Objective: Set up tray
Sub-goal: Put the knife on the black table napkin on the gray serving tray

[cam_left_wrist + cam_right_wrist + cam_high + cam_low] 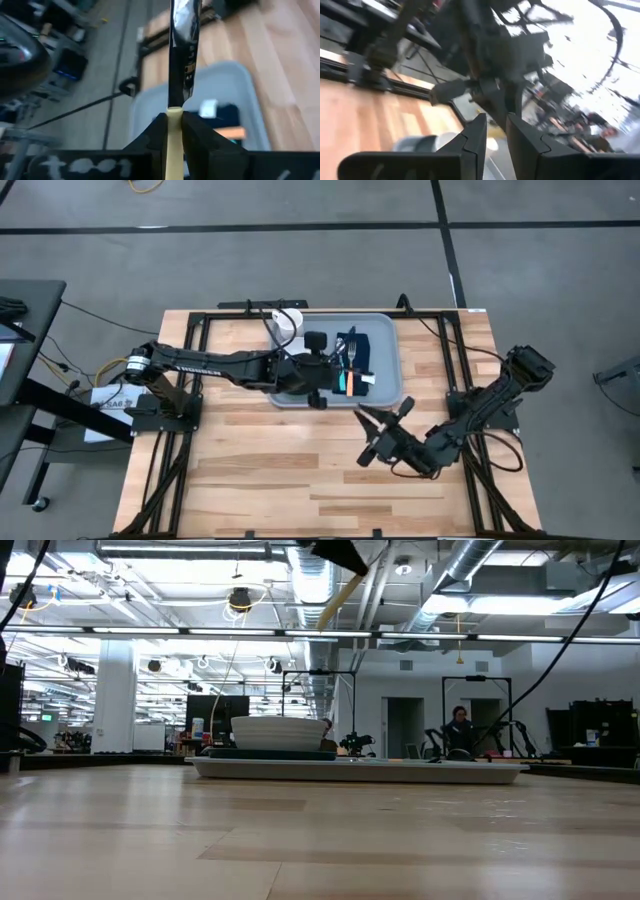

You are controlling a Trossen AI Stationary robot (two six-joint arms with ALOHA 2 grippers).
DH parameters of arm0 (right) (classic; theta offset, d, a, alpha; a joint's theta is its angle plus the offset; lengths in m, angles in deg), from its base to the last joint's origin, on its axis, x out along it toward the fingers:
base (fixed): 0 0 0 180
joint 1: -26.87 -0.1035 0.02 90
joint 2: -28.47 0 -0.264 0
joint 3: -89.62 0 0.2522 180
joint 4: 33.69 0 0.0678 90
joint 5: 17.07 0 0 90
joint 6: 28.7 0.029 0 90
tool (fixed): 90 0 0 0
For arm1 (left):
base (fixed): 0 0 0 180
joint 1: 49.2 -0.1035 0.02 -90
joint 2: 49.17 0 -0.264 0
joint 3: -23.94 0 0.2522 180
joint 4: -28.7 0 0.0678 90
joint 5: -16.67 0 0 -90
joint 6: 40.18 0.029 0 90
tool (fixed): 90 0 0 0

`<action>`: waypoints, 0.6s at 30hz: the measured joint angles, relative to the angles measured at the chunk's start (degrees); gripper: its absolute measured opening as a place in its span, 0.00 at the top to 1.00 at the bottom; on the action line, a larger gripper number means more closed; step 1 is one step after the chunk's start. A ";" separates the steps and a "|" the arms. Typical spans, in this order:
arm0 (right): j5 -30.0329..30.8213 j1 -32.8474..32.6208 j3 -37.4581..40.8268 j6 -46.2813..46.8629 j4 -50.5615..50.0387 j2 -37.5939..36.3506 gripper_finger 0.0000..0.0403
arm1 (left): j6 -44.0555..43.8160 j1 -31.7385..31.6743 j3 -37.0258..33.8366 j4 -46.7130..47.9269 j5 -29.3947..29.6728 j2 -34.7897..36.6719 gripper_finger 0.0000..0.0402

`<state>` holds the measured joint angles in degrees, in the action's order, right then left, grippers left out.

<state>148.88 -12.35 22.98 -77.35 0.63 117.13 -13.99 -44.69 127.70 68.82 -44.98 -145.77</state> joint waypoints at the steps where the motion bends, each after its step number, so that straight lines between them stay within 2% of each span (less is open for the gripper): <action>1: 1.33 0.39 0.00 -0.02 0.61 0.00 0.83 | 0.05 0.00 0.00 -1.31 0.77 0.00 0.93; 7: 8.04 4.05 0.00 0.28 5.33 -0.04 0.83 | 1.72 0.02 0.00 -6.14 1.00 0.00 0.93; 14: 8.56 6.23 0.02 3.84 5.09 -0.50 0.83 | 1.81 0.02 -0.02 -6.59 0.95 0.00 0.93; 18: 9.87 7.23 1.39 5.63 5.09 -2.32 0.83 | 1.79 0.02 -0.04 -6.59 3.02 0.00 0.93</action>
<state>158.75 -5.11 24.37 -71.72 5.72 114.81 -12.20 -44.67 127.66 62.23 -41.96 -145.77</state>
